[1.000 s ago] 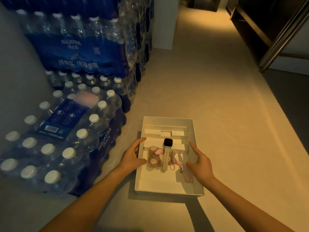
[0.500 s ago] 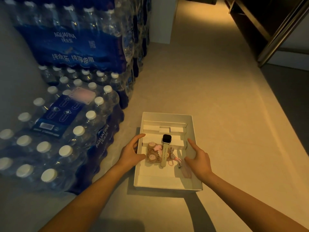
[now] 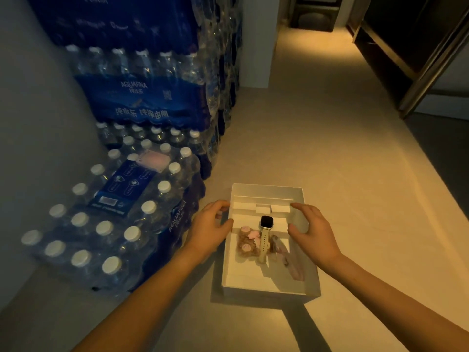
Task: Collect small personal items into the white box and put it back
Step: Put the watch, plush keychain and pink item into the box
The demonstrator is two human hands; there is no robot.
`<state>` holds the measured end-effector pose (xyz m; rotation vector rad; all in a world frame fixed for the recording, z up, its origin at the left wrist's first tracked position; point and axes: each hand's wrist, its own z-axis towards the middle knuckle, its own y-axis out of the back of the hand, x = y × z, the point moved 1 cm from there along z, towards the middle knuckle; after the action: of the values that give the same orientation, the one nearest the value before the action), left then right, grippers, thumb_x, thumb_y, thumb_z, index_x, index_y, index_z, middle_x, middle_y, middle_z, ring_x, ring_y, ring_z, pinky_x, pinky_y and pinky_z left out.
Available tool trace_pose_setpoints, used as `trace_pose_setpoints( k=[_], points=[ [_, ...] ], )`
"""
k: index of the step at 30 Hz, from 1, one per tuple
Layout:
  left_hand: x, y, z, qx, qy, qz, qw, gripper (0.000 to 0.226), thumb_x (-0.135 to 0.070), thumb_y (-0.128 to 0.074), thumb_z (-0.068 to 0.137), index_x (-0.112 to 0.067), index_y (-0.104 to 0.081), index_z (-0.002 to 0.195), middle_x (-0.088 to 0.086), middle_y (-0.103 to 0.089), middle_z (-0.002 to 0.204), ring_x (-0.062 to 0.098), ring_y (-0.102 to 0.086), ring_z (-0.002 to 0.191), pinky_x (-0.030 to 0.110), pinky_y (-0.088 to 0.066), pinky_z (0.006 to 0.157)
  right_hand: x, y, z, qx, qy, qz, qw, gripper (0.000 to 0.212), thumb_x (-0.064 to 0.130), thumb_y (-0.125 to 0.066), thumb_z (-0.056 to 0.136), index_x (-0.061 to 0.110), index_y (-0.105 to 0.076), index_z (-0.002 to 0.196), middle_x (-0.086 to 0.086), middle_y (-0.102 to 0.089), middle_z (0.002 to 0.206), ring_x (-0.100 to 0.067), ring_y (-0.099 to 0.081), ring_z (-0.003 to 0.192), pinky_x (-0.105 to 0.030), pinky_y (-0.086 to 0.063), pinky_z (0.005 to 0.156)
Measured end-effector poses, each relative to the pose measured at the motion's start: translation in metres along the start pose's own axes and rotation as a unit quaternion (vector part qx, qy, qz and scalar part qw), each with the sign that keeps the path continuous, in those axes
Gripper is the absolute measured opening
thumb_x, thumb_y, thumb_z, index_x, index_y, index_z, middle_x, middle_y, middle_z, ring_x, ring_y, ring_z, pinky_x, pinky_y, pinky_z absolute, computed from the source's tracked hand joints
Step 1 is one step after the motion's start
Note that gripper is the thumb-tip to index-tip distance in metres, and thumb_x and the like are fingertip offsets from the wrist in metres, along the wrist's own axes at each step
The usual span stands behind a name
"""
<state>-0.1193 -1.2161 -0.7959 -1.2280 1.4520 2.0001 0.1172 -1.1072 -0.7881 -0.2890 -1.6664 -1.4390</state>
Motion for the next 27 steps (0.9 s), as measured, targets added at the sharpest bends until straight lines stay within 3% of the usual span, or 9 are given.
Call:
trace_pose_setpoints(
  k=[5, 8, 15, 19, 24, 27],
  points=[
    [-0.021, 0.049, 0.009, -0.059, -0.056, 0.039, 0.996, 0.032, -0.022, -0.064, 0.084, -0.023, -0.059, 0.115, -0.006, -0.060, 0.110, 0.008, -0.059, 0.095, 0.030, -0.054, 0.083, 0.051, -0.011, 0.014, 0.019, 0.056, 0.042, 0.997, 0.046, 0.026, -0.064, 0.085, 0.031, -0.051, 0.129, 0.008, -0.056, 0.128, -0.010, -0.052, 0.115, -0.033, -0.046, 0.098],
    [-0.025, 0.080, 0.012, -0.098, -0.068, 0.056, 0.991, 0.028, -0.021, -0.065, 0.083, -0.021, -0.062, 0.111, -0.004, -0.063, 0.103, 0.006, -0.059, 0.089, 0.027, -0.054, 0.080, 0.082, -0.022, 0.024, 0.023, 0.076, 0.055, 0.995, 0.046, 0.027, -0.064, 0.085, 0.033, -0.051, 0.128, 0.010, -0.058, 0.124, -0.007, -0.053, 0.112, -0.026, -0.046, 0.094],
    [-0.004, 0.144, 0.016, -0.136, -0.053, 0.101, 0.984, 0.029, -0.023, -0.066, 0.083, -0.024, -0.061, 0.111, -0.009, -0.062, 0.103, 0.005, -0.057, 0.090, 0.029, -0.052, 0.081, 0.130, -0.047, 0.037, 0.042, 0.110, 0.036, 0.992, 0.044, 0.033, -0.061, 0.088, 0.031, -0.049, 0.130, 0.010, -0.056, 0.126, -0.008, -0.053, 0.113, -0.027, -0.047, 0.094],
    [0.022, 0.165, 0.030, -0.145, -0.033, 0.140, 0.979, 0.035, -0.027, -0.069, 0.080, -0.023, -0.059, 0.113, -0.006, -0.062, 0.105, 0.013, -0.058, 0.094, 0.036, -0.053, 0.080, 0.125, -0.066, 0.034, 0.059, 0.086, 0.011, 0.994, 0.043, 0.034, -0.061, 0.088, 0.033, -0.049, 0.129, 0.008, -0.055, 0.130, -0.011, -0.053, 0.114, -0.029, -0.048, 0.095],
    [0.044, 0.174, 0.052, -0.156, 0.007, 0.180, 0.971, 0.056, -0.034, -0.072, 0.074, -0.020, -0.051, 0.124, 0.004, -0.057, 0.117, 0.025, -0.048, 0.110, 0.042, -0.046, 0.090, 0.089, -0.076, 0.023, 0.087, 0.044, -0.013, 0.995, 0.046, 0.032, -0.062, 0.087, 0.033, -0.047, 0.131, 0.008, -0.053, 0.134, -0.014, -0.053, 0.116, -0.031, -0.050, 0.094],
    [0.053, 0.174, 0.066, -0.154, 0.032, 0.181, 0.971, 0.067, -0.042, -0.074, 0.071, -0.017, -0.048, 0.127, 0.008, -0.053, 0.123, 0.028, -0.045, 0.115, 0.044, -0.044, 0.093, 0.061, -0.063, 0.021, 0.063, 0.021, -0.034, 0.997, 0.045, 0.028, -0.066, 0.086, 0.031, -0.050, 0.128, 0.007, -0.056, 0.129, -0.014, -0.056, 0.109, -0.029, -0.049, 0.089]
  ],
)
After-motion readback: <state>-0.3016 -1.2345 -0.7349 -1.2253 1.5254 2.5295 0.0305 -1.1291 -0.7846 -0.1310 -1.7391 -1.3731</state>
